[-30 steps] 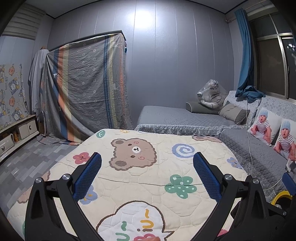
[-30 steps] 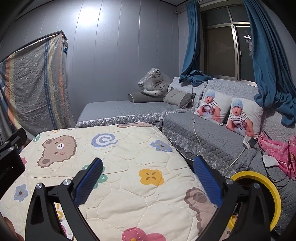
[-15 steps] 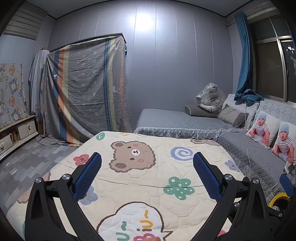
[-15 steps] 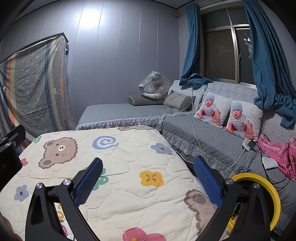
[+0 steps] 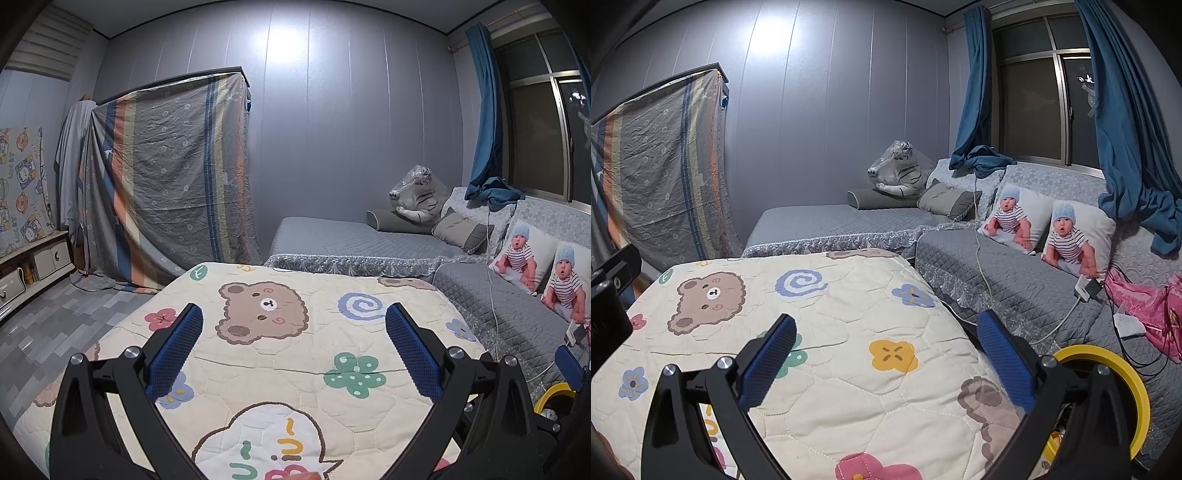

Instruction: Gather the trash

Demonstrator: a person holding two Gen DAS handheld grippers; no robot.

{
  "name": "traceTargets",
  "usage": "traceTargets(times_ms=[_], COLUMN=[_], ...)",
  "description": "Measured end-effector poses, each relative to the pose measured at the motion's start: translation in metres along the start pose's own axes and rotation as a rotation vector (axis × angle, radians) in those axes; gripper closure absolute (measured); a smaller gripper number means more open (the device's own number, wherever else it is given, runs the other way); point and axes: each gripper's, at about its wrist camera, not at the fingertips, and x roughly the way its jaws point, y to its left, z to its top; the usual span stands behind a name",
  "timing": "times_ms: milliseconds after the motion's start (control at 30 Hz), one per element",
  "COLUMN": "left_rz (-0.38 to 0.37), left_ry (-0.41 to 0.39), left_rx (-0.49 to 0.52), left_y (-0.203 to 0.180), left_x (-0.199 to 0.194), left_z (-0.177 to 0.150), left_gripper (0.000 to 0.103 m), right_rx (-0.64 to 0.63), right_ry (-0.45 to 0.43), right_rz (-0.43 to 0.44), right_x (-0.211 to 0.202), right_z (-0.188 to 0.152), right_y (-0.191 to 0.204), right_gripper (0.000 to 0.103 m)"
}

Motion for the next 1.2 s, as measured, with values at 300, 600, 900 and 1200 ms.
traceTargets(times_ms=[300, 600, 900, 1200], left_rz=[-0.004, -0.006, -0.007, -0.009], left_ry=[0.005, 0.008, 0.005, 0.0], left_rx=[0.0, -0.001, -0.001, 0.004], left_y=[0.0003, 0.0009, 0.0009, 0.0002], left_x=[0.001, 0.0012, 0.0028, 0.0022], left_z=[0.0, -0.0005, -0.002, -0.0032], left_gripper=[0.008, 0.008, 0.008, 0.008], right_rx=[0.001, -0.004, -0.003, -0.003], right_ry=[0.006, 0.016, 0.026, 0.031], right_rz=[-0.004, -0.005, -0.006, -0.004], right_x=[0.0016, 0.0052, 0.006, 0.0068], right_z=[0.0002, -0.0011, -0.0033, -0.0044], right_y=[0.0002, 0.0005, 0.0003, 0.0009], right_gripper=[0.008, 0.008, 0.008, 0.008])
